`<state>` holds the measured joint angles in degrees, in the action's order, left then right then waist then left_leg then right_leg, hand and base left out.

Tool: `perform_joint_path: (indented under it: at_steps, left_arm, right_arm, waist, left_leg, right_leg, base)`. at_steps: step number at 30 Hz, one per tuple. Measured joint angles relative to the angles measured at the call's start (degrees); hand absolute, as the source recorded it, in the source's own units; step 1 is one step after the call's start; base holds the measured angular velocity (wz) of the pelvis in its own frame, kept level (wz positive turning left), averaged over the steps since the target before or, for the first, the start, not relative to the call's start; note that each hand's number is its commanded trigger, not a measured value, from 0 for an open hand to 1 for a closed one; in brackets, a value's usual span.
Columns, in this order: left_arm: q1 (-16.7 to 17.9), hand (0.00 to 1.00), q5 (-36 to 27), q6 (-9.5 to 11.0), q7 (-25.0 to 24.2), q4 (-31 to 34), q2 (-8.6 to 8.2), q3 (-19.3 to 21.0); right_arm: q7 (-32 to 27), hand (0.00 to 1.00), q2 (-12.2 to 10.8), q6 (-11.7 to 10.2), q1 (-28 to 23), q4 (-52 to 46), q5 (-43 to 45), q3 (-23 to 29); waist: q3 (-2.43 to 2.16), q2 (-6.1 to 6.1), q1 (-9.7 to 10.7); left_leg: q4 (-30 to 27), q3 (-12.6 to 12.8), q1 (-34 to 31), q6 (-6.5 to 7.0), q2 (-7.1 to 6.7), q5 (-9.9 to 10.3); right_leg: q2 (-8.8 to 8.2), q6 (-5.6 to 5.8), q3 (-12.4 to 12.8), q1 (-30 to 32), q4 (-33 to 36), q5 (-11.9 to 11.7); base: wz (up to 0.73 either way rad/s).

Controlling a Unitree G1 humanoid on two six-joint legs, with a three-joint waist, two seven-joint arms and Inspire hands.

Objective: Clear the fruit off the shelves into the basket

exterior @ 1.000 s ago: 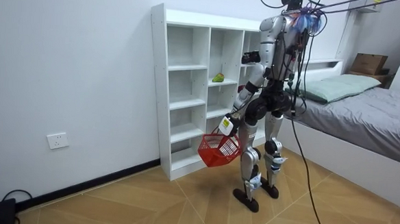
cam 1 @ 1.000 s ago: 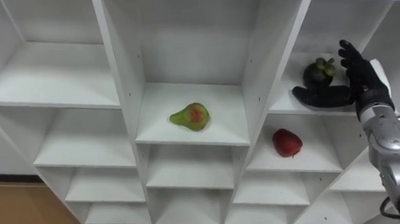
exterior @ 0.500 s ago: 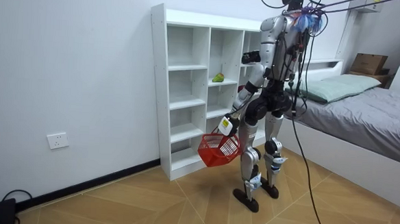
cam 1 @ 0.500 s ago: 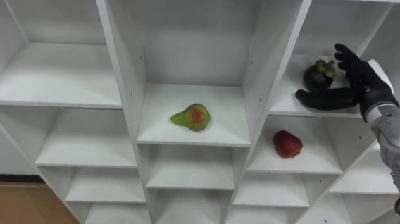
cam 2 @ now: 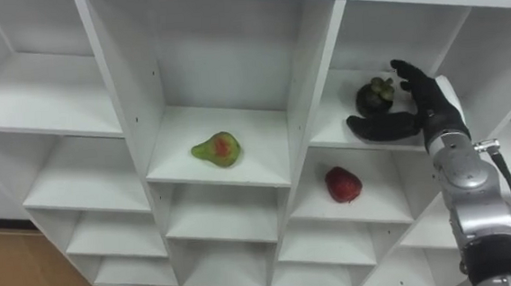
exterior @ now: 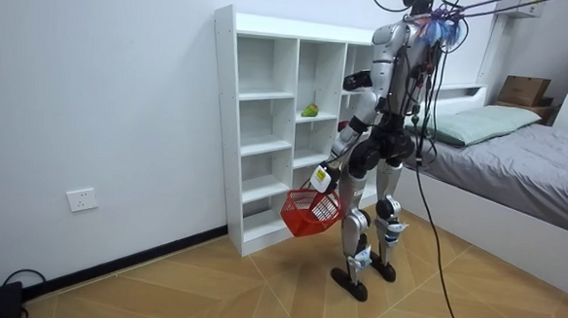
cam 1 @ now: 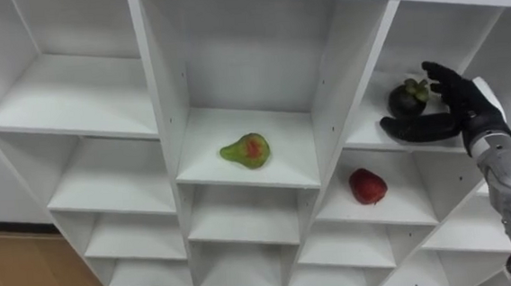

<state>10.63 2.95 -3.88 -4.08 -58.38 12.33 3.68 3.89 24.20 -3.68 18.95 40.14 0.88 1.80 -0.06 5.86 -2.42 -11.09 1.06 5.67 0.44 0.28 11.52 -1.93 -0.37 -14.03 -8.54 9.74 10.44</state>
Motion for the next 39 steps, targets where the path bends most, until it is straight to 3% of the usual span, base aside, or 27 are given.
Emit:
perform_joint_path:
  at_steps: [6,17,34,39]
  left_arm:
    - [-0.5,1.00,0.0,-0.1,0.2,-0.1,0.00,0.0]
    - [-1.4,1.00,0.0,-0.5,0.3,-1.6,0.14,-1.9]
    - [-1.4,1.00,0.0,-0.7,0.8,-0.7,0.15,-2.3]
    - [-1.4,1.00,0.0,-0.7,1.3,0.7,0.15,-2.2]
  right_arm:
    - [-0.5,1.00,0.7,0.0,0.1,0.8,2.5,2.0]
    - [-2.7,1.00,0.9,0.0,1.2,1.8,5.4,2.0]
    - [-2.6,1.00,0.5,0.1,-0.1,2.7,-3.0,2.4]
    - [-3.2,1.00,-0.5,0.6,-2.1,-1.6,-3.1,2.5]
  waist:
    - [0.00,-0.01,-1.3]
    - [0.04,-0.18,-1.3]
    - [0.00,-0.17,-1.0]
    - [-0.19,-0.30,-0.9]
  left_leg:
    - [-0.2,0.0,-0.1,-0.07,0.02,0.0]
    - [0.4,0.0,0.5,-0.15,0.13,0.1]
    - [0.3,0.0,0.6,-0.21,0.16,0.2]
    - [0.3,0.4,0.6,-0.22,0.23,0.2]
  right_leg:
    - [0.07,-0.08,0.1,0.3,0.0,0.0]
    - [0.31,-0.14,0.9,-0.3,-0.1,-0.1]
    - [0.37,-0.14,1.1,-0.4,-0.2,-0.1]
    - [0.41,-0.14,1.3,0.0,-0.1,-0.1]
  base:
    - [0.00]
    - [0.00]
    - [0.00]
    - [-0.03]
